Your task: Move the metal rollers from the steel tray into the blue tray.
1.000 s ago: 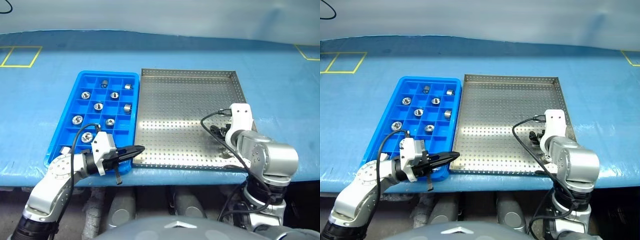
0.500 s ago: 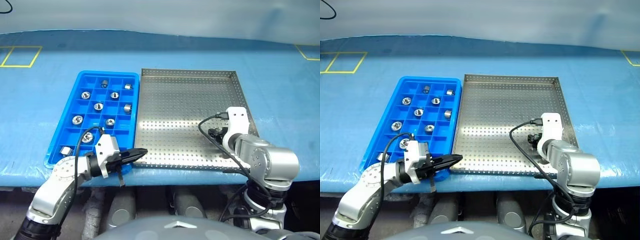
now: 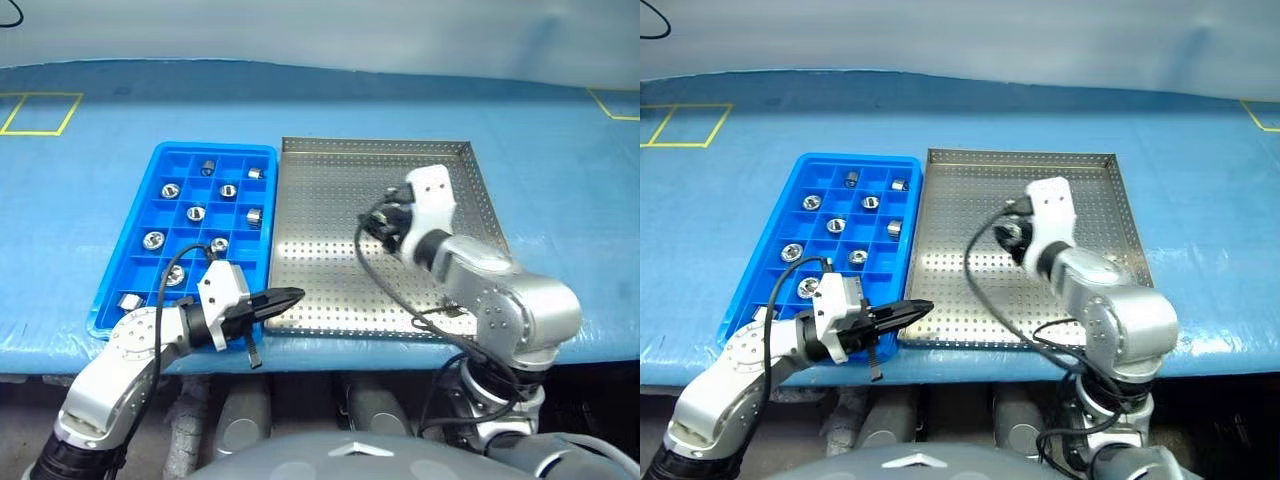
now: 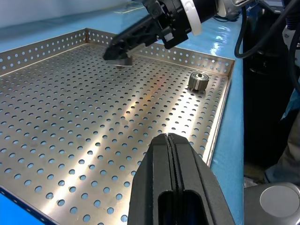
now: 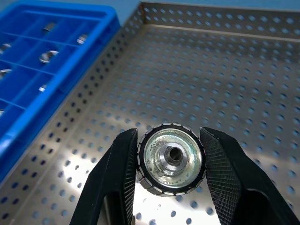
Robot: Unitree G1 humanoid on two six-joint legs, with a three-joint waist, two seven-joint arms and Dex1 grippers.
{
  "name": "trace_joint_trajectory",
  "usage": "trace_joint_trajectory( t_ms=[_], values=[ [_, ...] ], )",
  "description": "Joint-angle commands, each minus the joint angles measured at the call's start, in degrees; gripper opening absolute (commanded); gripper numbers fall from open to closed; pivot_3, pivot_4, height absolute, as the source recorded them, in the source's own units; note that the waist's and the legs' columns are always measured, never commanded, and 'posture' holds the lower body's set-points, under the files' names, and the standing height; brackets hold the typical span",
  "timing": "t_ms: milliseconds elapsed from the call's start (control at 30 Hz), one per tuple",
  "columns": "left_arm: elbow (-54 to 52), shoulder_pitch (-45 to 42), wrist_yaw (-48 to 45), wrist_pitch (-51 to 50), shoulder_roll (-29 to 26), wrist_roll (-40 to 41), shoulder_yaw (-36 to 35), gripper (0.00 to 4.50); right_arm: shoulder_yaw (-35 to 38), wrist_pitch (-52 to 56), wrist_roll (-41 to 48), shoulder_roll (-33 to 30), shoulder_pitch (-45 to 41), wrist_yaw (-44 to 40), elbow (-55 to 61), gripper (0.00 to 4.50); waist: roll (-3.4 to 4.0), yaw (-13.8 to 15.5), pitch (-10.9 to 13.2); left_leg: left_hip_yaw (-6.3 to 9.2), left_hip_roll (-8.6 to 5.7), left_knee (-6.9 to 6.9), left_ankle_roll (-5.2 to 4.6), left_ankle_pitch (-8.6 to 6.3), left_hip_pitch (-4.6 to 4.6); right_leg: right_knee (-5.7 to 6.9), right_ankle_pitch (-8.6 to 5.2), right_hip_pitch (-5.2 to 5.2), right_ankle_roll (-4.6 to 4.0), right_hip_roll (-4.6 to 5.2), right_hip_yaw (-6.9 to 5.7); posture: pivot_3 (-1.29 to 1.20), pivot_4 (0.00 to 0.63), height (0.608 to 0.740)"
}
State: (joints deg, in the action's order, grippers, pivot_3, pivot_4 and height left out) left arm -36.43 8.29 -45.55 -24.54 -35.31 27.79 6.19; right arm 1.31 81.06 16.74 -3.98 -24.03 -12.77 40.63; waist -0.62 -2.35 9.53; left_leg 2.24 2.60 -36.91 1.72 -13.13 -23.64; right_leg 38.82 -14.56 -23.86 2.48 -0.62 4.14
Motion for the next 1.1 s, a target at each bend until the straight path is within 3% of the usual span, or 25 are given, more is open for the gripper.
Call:
trace_joint_trajectory(
  t_ms=[33,333,600,900,1100],
  values=[
    [-2.97,0.68,0.12,-0.63,-0.12,2.35,-1.10,0.00,-6.77,-7.90,0.38,2.13,-2.97,-0.18,-3.45,1.76,0.00,0.04,0.00,0.00,0.00,0.00,0.00,0.00,-0.01,-0.01,0.00,0.00,0.00,0.01,0.00,0.07,0.150,0.740],
    [-8.49,13.00,1.17,0.35,-2.56,3.85,-7.62,0.00,-17.05,-20.12,-0.65,10.61,-10.23,-0.33,-21.12,1.76,-0.04,1.19,0.01,0.02,0.02,0.01,0.00,0.00,0.01,0.02,-0.02,-0.01,-0.05,0.04,-0.07,0.21,0.150,0.740],
    [-7.22,21.33,-0.90,4.47,-2.36,2.95,-11.28,0.00,-25.05,-20.77,0.30,12.49,-5.39,-1.83,-23.45,1.76,-0.04,4.05,0.01,0.08,0.00,0.10,0.03,-0.02,0.00,-0.04,-0.25,-0.02,-0.44,0.10,-0.16,0.26,0.150,0.740],
    [-5.53,17.44,-1.97,3.69,-2.86,4.12,-11.05,0.00,-26.45,-17.11,0.25,7.32,-1.74,-2.95,-22.25,1.76,-0.03,4.63,0.02,-0.02,0.02,-0.08,0.04,-0.01,0.03,-0.03,-0.26,0.03,-0.44,0.12,-0.15,0.23,0.150,0.740],
    [-5.53,8.86,1.58,-1.69,-1.55,3.78,-6.28,0.00,-27.32,-17.26,-1.15,6.12,-2.97,-2.52,-24.17,1.76,-0.06,4.64,0.00,0.01,-0.01,-0.04,0.04,-0.02,0.03,-0.03,-0.20,0.04,-0.35,0.09,-0.14,0.21,0.150,0.740]
  ],
)
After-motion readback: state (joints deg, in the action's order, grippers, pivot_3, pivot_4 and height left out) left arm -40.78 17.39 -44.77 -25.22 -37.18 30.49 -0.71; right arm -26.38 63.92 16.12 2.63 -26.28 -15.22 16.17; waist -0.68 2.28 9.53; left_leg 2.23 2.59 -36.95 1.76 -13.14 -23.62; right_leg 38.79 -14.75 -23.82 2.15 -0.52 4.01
